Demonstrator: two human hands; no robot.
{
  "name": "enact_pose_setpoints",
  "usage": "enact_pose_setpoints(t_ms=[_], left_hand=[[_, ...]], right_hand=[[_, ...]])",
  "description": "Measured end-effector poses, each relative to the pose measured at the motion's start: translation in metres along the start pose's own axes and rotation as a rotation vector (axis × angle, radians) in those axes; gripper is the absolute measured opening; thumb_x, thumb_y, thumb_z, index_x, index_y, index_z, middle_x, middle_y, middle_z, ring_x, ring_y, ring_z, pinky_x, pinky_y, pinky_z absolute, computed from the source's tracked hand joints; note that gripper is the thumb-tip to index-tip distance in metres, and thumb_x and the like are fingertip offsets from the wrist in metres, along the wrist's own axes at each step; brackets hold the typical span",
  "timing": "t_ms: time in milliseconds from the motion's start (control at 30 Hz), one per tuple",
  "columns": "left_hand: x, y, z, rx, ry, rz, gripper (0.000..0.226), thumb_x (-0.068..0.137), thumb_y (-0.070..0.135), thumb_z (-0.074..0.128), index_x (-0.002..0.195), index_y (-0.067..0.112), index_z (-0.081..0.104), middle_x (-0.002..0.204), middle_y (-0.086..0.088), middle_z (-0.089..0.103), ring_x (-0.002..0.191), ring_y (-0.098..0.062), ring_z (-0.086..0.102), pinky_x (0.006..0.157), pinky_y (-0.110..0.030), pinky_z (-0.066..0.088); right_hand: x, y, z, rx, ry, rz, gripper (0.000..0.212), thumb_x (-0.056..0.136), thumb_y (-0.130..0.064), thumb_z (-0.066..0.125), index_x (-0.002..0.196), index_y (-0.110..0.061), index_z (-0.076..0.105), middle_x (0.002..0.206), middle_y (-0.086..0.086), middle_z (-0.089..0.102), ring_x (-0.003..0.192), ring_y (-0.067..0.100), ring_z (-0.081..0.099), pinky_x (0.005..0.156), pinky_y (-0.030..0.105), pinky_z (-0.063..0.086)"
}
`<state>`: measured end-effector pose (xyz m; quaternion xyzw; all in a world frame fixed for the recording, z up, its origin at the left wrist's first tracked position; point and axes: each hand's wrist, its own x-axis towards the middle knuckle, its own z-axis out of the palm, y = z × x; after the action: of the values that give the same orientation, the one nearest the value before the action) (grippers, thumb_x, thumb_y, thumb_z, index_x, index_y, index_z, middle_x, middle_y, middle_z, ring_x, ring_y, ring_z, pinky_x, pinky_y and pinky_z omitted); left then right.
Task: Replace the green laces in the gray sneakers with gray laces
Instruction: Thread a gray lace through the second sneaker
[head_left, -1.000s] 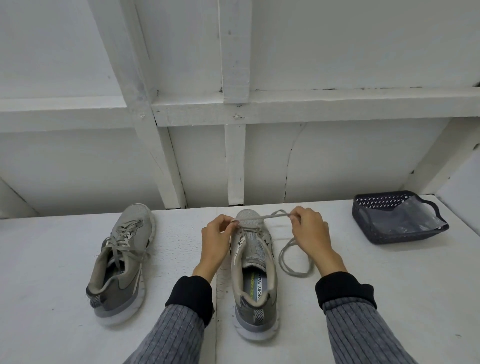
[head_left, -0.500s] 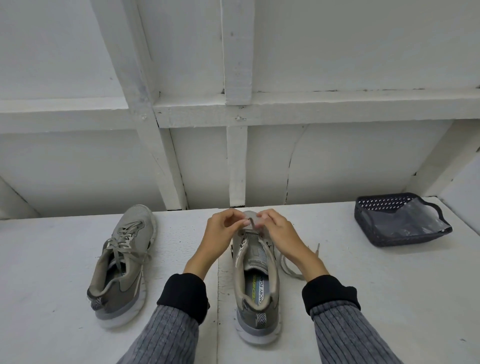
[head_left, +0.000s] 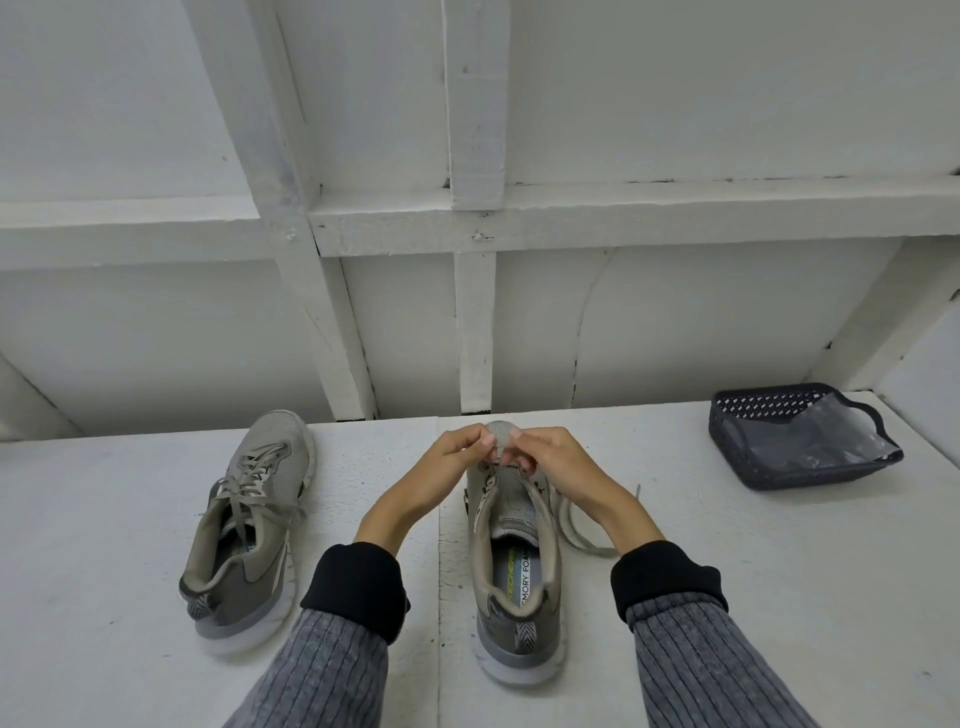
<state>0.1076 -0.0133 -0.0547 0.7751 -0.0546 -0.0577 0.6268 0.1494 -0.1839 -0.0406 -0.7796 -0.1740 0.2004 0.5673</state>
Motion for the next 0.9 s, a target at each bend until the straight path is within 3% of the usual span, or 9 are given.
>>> enact_pose_setpoints(t_ms=[200,333,400,500,600,667,733,800,900], left_hand=[[-0.005,-0.003,0.002,-0.006,0.056,0.011,0.030,0.099,0.033,0.047,0.075,0.016,0.054,0.075,0.013,0.056,0.080,-0.005,0.050,0.078,-0.013,0.039],[-0.008,-0.006,0.000,-0.054,0.402,-0.018,0.031,0.103,0.015,0.042,0.073,0.015,0.049,0.076,0.009,0.052,0.076,-0.002,0.046,0.075,-0.020,0.035],[-0.006,-0.017,-0.007,-0.046,0.590,-0.126,0.029,0.103,0.017,0.040,0.076,0.013,0.049,0.087,-0.001,0.052,0.087,-0.013,0.045,0.075,-0.025,0.034],[-0.001,-0.041,-0.014,0.181,0.654,-0.398,0.030,0.105,0.025,0.035,0.094,0.014,0.061,0.105,-0.006,0.056,0.111,-0.026,0.038,0.083,-0.034,0.028],[-0.002,-0.044,-0.008,0.285,0.714,-0.330,0.024,0.103,0.022,0.041,0.115,0.013,0.060,0.122,-0.005,0.055,0.126,-0.028,0.032,0.092,-0.033,0.030],[-0.004,-0.030,-0.001,0.220,0.682,-0.090,0.023,0.104,0.023,0.044,0.120,0.019,0.060,0.126,0.004,0.054,0.128,-0.015,0.036,0.101,-0.028,0.034],[-0.005,-0.009,0.005,0.162,0.515,0.063,0.028,0.105,0.030,0.042,0.120,0.023,0.064,0.125,0.011,0.059,0.122,0.003,0.045,0.098,-0.016,0.036],[-0.008,0.011,0.014,0.110,0.282,0.098,0.038,0.105,0.038,0.036,0.122,0.022,0.066,0.121,0.014,0.064,0.117,0.007,0.051,0.094,-0.008,0.036],[-0.011,0.016,0.019,0.034,0.085,0.089,0.038,0.107,0.026,0.033,0.108,0.011,0.068,0.094,0.021,0.068,0.097,0.006,0.059,0.088,-0.007,0.040]], right_hand=[[-0.004,-0.005,0.001,0.104,-0.043,0.020,0.031,0.099,-0.008,0.043,0.071,-0.013,0.054,0.067,-0.004,0.055,0.068,0.011,0.051,0.070,0.021,0.039],[-0.006,0.001,-0.009,0.199,0.057,-0.061,0.036,0.097,-0.003,0.037,0.066,-0.015,0.052,0.071,0.003,0.055,0.077,0.021,0.049,0.078,0.031,0.038],[-0.009,-0.002,-0.018,0.322,0.166,-0.127,0.043,0.096,-0.002,0.036,0.060,-0.018,0.052,0.063,-0.001,0.054,0.071,0.020,0.048,0.075,0.030,0.039],[-0.013,-0.010,-0.027,0.415,0.282,-0.198,0.037,0.097,0.000,0.035,0.064,-0.012,0.046,0.057,-0.004,0.048,0.062,0.015,0.043,0.069,0.026,0.039],[-0.015,-0.016,-0.028,0.326,0.261,-0.180,0.031,0.097,-0.001,0.040,0.068,-0.009,0.047,0.056,-0.003,0.040,0.054,0.010,0.034,0.056,0.020,0.032],[-0.017,-0.018,-0.024,0.215,0.190,-0.160,0.029,0.096,-0.001,0.045,0.069,-0.009,0.051,0.055,-0.004,0.040,0.052,0.008,0.031,0.051,0.017,0.028],[-0.017,-0.019,-0.019,0.117,0.128,-0.162,0.028,0.096,-0.005,0.050,0.069,-0.011,0.055,0.056,-0.001,0.040,0.052,0.009,0.031,0.051,0.016,0.028],[-0.016,-0.019,-0.015,0.088,0.087,-0.166,0.026,0.097,-0.008,0.052,0.071,-0.010,0.057,0.056,0.001,0.040,0.051,0.009,0.031,0.050,0.016,0.028],[-0.016,-0.020,-0.012,0.115,0.052,-0.137,0.027,0.097,-0.008,0.053,0.071,-0.009,0.054,0.050,-0.008,0.039,0.046,0.006,0.028,0.047,0.015,0.026]])
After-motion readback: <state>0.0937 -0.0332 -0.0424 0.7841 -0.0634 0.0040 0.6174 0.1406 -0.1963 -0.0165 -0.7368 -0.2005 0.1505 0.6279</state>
